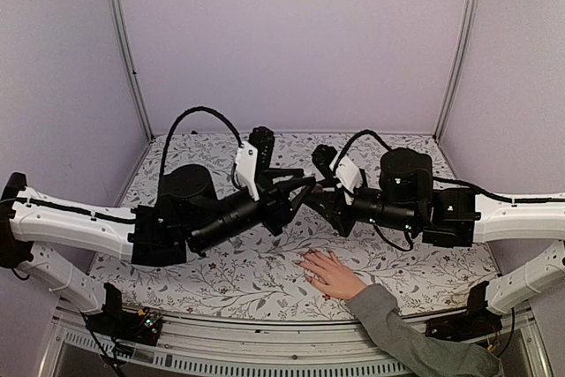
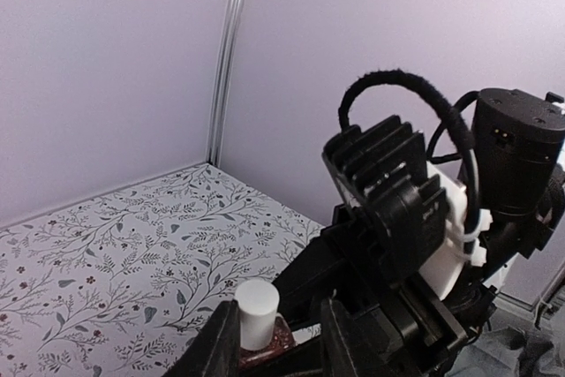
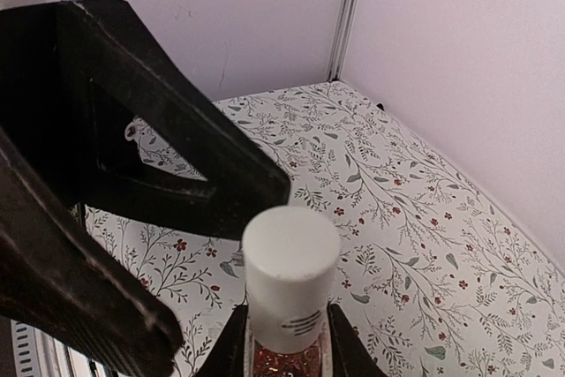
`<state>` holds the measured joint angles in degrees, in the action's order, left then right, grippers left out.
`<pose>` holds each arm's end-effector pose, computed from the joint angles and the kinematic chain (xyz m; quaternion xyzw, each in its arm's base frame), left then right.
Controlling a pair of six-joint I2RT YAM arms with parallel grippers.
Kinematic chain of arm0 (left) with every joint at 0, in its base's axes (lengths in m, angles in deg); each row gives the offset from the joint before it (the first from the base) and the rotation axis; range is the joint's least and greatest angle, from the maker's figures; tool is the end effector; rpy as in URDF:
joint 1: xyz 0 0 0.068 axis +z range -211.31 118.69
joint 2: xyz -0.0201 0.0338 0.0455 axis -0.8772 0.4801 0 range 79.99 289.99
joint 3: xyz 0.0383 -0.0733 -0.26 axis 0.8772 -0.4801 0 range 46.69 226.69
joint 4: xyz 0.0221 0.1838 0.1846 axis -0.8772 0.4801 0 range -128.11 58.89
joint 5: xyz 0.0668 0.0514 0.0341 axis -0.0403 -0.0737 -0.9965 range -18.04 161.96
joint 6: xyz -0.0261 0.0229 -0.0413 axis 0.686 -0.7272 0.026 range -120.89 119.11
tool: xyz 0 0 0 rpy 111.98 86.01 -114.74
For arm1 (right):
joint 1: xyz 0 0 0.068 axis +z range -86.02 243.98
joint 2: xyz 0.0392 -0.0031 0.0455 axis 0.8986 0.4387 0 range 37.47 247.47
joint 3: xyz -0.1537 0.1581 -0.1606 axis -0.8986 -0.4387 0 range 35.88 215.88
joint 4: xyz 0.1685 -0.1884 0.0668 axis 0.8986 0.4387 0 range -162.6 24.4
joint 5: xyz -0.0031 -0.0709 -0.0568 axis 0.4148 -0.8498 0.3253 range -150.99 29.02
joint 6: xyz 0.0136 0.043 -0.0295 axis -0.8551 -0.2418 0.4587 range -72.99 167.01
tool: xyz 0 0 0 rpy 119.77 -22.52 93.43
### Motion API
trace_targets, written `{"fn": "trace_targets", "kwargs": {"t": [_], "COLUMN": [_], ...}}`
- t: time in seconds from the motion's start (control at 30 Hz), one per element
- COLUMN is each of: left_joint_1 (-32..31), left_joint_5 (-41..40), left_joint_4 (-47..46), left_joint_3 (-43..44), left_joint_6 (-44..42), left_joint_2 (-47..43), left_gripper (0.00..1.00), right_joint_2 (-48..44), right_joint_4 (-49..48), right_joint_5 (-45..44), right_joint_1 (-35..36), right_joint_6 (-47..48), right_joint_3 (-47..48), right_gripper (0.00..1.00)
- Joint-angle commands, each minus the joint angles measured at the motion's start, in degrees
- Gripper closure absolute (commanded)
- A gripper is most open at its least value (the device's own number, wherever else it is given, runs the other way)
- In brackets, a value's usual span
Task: Paint the nails
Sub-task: Screw the nail polish bottle.
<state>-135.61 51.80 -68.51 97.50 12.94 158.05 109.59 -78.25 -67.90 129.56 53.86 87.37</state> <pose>0.0979 -0.3027 0.3188 0.2311 0.6488 -0.4108 0.5975 0.1258 0.2668 0.3063 -0.4382 0.6605 0.2563 0.5531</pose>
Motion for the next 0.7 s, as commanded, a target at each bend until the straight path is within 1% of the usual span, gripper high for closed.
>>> {"fn": "trace_targets", "kwargs": {"t": [0.0, 0.3, 0.4, 0.53, 0.67], "left_joint_1": [1.2, 2.6, 2.7, 2.8, 2.9], "left_joint_5": [1.8, 1.7, 2.2, 3.1, 6.2], "left_joint_4": [1.0, 2.7, 2.4, 2.4, 2.5], "left_joint_3": [1.5, 1.6, 1.5, 1.2, 0.5], "left_joint_6": [1.7, 3.0, 2.8, 2.3, 2.1], "left_joint_2": [0.9, 0.9, 0.7, 0.7, 0.8], "left_gripper": [0.67, 0.68, 0.73, 0.77, 0.82], "right_joint_2": [0.0, -0.2, -0.1, 0.2, -0.1], "right_joint_4": [-1.7, -2.0, -2.1, -2.0, -1.9], "right_joint_5": [0.5, 1.1, 1.4, 2.3, 5.2], "right_joint_1": [0.1, 0.1, 0.1, 0.1, 0.1], "right_joint_6": [-0.3, 0.3, 0.5, 0.7, 0.7], "right_joint_3": [0.6, 0.4, 0.4, 0.5, 0.9], "right_gripper": [1.0, 1.0, 1.0, 1.0, 1.0]}}
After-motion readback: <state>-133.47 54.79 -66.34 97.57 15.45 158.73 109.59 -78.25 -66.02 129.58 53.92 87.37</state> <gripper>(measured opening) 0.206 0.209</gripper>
